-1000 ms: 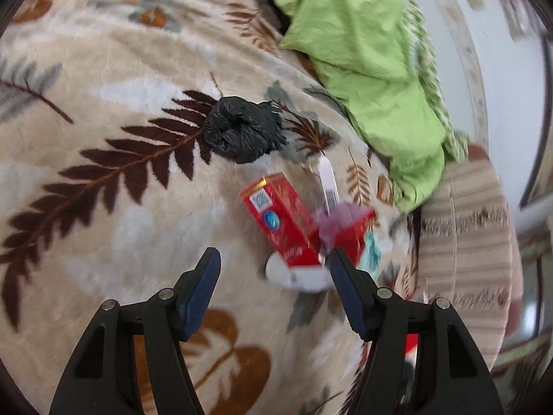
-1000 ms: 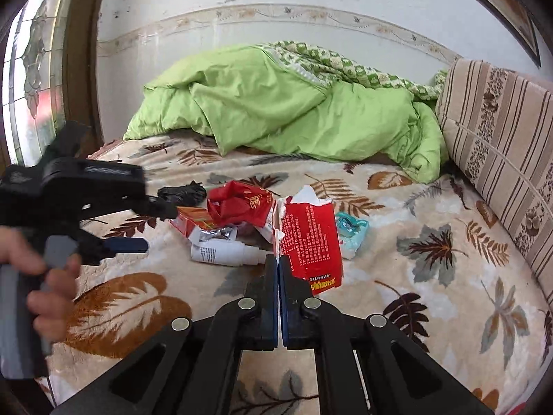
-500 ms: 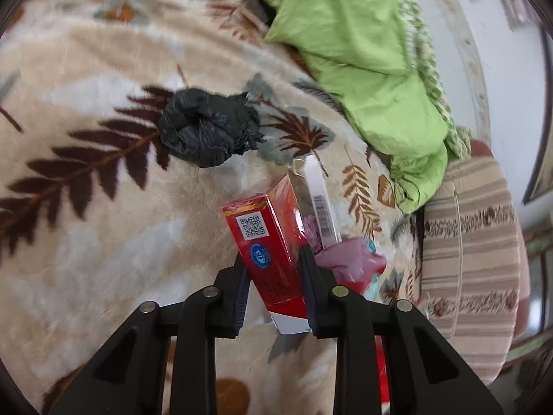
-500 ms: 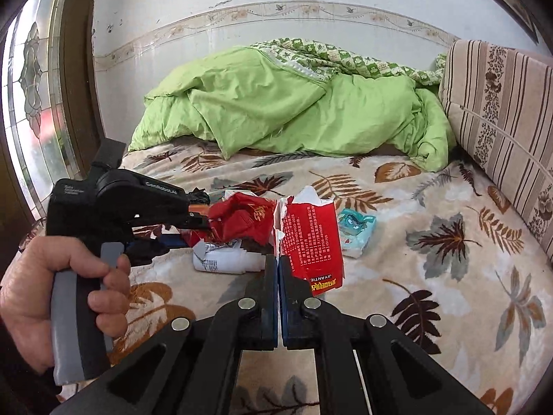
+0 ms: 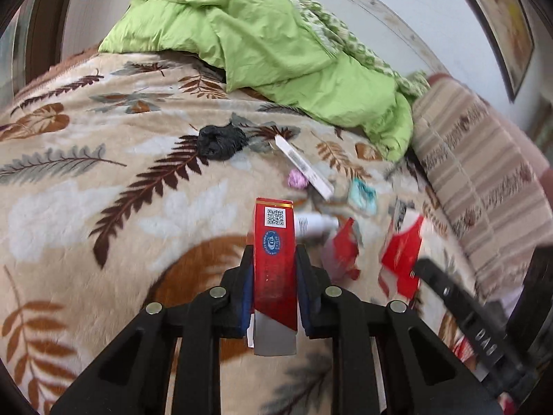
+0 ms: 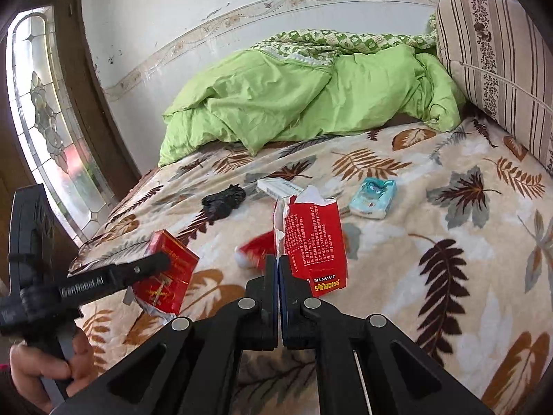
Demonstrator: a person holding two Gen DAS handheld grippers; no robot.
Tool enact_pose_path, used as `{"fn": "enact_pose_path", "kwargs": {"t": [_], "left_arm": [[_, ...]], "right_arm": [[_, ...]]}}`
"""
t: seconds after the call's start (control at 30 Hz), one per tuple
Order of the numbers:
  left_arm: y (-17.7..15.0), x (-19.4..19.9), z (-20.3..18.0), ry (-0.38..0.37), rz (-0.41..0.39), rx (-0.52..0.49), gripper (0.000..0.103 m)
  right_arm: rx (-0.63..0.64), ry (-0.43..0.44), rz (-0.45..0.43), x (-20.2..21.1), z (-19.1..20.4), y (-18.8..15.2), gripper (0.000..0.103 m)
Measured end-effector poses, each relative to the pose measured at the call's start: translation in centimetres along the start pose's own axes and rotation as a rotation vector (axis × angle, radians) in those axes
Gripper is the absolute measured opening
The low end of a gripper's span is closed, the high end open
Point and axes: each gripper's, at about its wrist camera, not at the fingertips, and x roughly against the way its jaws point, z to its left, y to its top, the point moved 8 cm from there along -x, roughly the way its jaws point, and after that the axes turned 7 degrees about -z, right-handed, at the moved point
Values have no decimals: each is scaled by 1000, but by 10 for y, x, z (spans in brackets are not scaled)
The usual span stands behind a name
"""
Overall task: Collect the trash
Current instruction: 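Lift the red toothpaste box and red packet off the bed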
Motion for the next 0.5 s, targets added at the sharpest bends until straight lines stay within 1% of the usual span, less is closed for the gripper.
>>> {"fn": "enact_pose_path", "kwargs": {"t": [0.1, 0.23, 0.4, 0.5], "left_arm": [[-11, 1, -2, 14, 27, -8, 20], [-24, -7, -5, 42, 57, -62, 21], [-44, -25, 6, 76, 117, -61, 20], [-50, -23, 8, 92, 106, -84, 19]], "right_arm": [[3, 11, -1, 11, 5, -5, 1], [-2, 20, -6, 25, 8, -12, 1], [-9, 36, -2, 37, 8, -17, 1], [-19, 45, 7, 40, 7, -21, 1]]}}
